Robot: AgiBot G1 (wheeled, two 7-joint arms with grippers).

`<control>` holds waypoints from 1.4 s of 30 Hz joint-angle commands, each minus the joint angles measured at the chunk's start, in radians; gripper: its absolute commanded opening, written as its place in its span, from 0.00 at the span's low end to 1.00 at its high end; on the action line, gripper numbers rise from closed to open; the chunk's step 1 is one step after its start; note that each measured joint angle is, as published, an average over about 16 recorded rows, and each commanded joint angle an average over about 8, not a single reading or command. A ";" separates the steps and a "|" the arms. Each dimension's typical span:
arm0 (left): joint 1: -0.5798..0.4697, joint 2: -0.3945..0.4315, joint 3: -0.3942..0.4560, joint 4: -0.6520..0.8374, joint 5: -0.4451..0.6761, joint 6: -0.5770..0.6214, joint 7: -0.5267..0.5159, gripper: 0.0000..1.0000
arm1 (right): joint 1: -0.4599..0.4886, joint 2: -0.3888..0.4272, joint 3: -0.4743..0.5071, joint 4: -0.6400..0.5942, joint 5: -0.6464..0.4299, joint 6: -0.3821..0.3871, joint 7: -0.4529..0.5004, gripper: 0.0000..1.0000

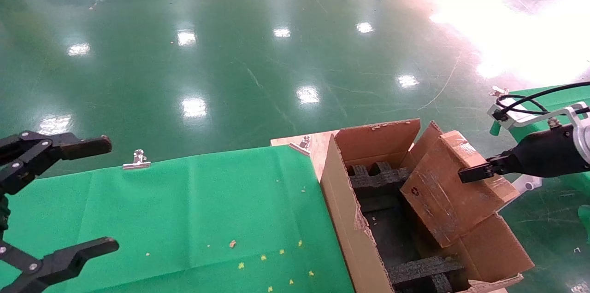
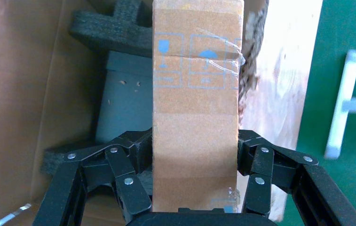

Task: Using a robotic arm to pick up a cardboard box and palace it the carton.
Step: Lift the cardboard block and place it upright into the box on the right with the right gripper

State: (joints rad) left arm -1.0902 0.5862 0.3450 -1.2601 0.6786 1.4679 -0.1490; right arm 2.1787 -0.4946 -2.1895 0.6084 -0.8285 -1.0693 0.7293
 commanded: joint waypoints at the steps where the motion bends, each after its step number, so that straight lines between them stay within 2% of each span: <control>1: 0.000 0.000 0.000 0.000 0.000 0.000 0.000 1.00 | 0.015 0.002 -0.016 0.035 -0.024 0.020 0.065 0.00; 7: 0.000 0.000 0.000 0.000 0.000 0.000 0.000 1.00 | 0.054 0.015 -0.065 0.155 -0.110 0.103 0.241 0.00; 16: 0.000 0.000 0.000 0.000 0.000 0.000 0.000 1.00 | 0.099 0.029 -0.141 0.322 -0.273 0.276 0.484 0.00; 22: 0.000 0.000 0.000 0.000 0.000 0.000 0.000 1.00 | 0.124 0.035 -0.187 0.420 -0.371 0.347 0.625 0.00; 32: 0.000 0.000 0.000 0.000 0.000 0.000 0.000 1.00 | 0.118 0.028 -0.243 0.509 -0.483 0.428 0.785 0.00; 42: 0.000 0.000 0.000 0.000 0.000 0.000 0.000 1.00 | 0.049 -0.014 -0.266 0.514 -0.519 0.505 0.869 0.00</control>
State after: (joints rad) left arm -1.0903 0.5861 0.3455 -1.2601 0.6783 1.4678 -0.1488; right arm 2.2275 -0.5070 -2.4545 1.1196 -1.3451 -0.5666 1.5923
